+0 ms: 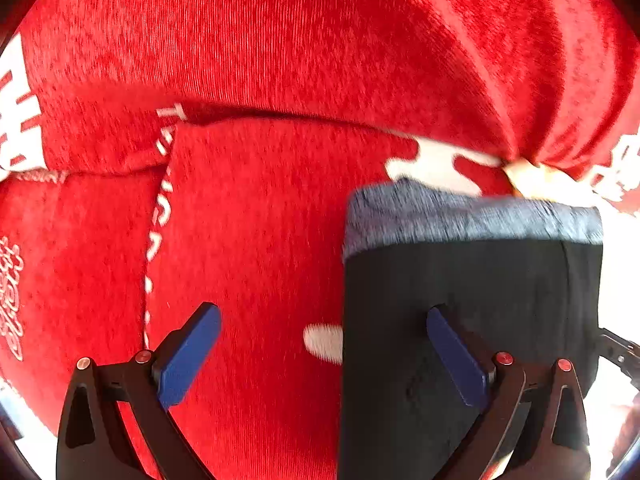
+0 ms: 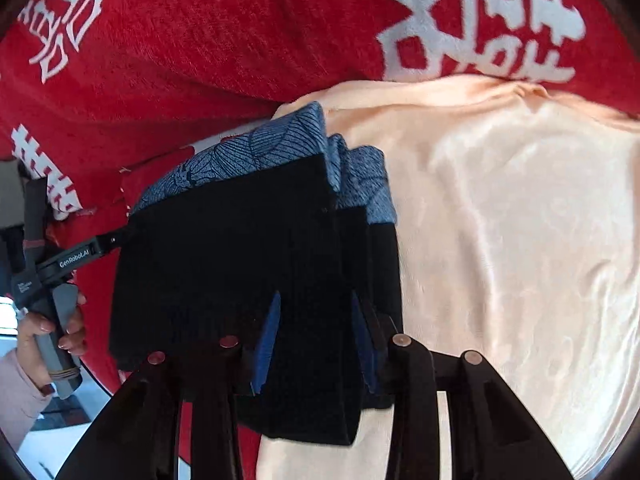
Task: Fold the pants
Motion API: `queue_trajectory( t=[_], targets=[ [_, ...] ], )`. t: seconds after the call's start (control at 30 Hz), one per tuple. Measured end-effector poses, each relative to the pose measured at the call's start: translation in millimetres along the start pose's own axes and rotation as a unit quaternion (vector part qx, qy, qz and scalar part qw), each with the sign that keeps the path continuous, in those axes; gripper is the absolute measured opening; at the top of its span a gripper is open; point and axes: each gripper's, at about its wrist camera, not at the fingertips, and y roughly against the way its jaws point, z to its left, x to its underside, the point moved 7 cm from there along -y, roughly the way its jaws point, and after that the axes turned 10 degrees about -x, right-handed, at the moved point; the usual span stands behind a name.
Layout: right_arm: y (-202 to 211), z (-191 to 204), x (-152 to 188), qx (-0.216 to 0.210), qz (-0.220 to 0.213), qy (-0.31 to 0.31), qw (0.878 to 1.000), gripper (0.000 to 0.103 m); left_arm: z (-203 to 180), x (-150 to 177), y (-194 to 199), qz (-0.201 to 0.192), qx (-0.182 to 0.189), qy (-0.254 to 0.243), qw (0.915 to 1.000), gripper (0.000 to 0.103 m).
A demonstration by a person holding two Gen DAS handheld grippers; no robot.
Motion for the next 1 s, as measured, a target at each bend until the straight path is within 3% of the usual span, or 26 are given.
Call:
queue_trajectory(
  t=[0.13,0.33,0.43,0.77,1.0],
  targets=[
    [15,-16,24,-0.017,0.009,-0.036,0.999,0.054,-1,17,-1,0.028,0.049,-0.005,0.9984,0.103],
    [22,-32,43,-0.06,0.012,-0.069,0.996,0.06,-19,22,-5,0.066,0.142,-0.007,0.9877,0.103],
    [19,-34,32,-0.088,0.01,-0.065,0.994,0.067,-31,24,-6,0.076,0.159,-0.017,0.9842,0.103],
    [15,-68,13,-0.182,0.033,-0.097,0.978,0.068,-49,17,-32,0.107,0.208,-0.034,0.9717,0.103],
    [-8,-70,6,-0.239,0.069,-0.076,0.966,0.068,-77,8,-34,0.081,0.209,-0.062,0.9726,0.103]
  ],
)
